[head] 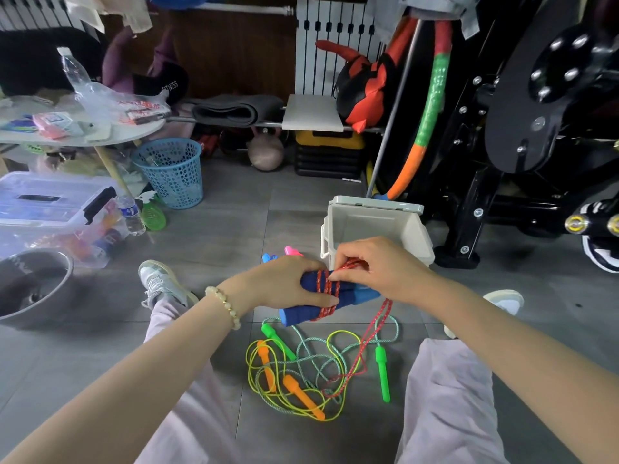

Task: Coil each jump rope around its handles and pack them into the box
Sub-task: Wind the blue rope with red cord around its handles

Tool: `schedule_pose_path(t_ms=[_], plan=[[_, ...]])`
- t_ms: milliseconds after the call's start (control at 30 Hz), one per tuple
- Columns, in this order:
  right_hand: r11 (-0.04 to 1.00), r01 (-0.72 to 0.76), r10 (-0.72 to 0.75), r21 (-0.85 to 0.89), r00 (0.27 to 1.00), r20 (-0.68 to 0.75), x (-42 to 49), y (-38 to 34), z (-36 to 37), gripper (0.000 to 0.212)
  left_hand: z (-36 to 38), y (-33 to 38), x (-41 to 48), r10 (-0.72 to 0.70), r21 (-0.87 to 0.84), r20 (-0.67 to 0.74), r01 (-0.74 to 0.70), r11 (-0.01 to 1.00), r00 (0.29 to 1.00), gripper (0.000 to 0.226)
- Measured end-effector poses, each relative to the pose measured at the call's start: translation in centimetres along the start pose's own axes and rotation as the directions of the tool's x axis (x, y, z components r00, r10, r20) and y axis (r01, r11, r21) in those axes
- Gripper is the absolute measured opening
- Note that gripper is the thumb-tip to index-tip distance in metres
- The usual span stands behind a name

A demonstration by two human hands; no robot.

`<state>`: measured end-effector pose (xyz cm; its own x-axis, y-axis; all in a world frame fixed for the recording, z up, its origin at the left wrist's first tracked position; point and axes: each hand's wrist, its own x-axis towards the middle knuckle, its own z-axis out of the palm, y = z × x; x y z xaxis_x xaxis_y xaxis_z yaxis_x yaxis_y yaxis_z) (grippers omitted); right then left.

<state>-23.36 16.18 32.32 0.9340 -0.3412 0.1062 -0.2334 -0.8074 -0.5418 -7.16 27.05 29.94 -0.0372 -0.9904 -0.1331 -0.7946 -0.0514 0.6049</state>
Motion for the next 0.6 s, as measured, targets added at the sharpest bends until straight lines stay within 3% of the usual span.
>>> schedule_pose_path(t_ms=[100,233,333,467,600], plan=[[1.000,-0.009,0.010,0.023,0.999,-0.032,0.2,-0.1,0.0,0.015,-0.6,0.2,0.2,0.001,0.050,-0.009,-0.001,0.999,1.000,0.031],[0.996,-0.031,0.041,0.078,0.991,-0.129,0.4,-0.1,-0.2,0.019,0.1,0.4,0.4,-0.001,0.195,-0.207,0.042,0.980,0.978,0.039],[0.996,-0.032,0.039,0.086,0.996,-0.079,0.5,-0.2,0.0,0.017,0.8,0.5,0.3,-0.021,0.230,-0.297,0.093,0.969,0.954,0.046],[0.977,-0.088,0.074,0.194,0.994,0.081,0.3,0.0,-0.7,0.010,0.4,0.3,-0.2,0.003,0.228,-0.155,0.033,0.973,0.988,0.036],[0.980,-0.111,0.078,0.165,0.978,0.195,0.3,-0.4,-1.2,0.012,0.1,0.0,-0.8,0.037,0.254,-0.044,-0.025,0.967,0.998,0.037]])
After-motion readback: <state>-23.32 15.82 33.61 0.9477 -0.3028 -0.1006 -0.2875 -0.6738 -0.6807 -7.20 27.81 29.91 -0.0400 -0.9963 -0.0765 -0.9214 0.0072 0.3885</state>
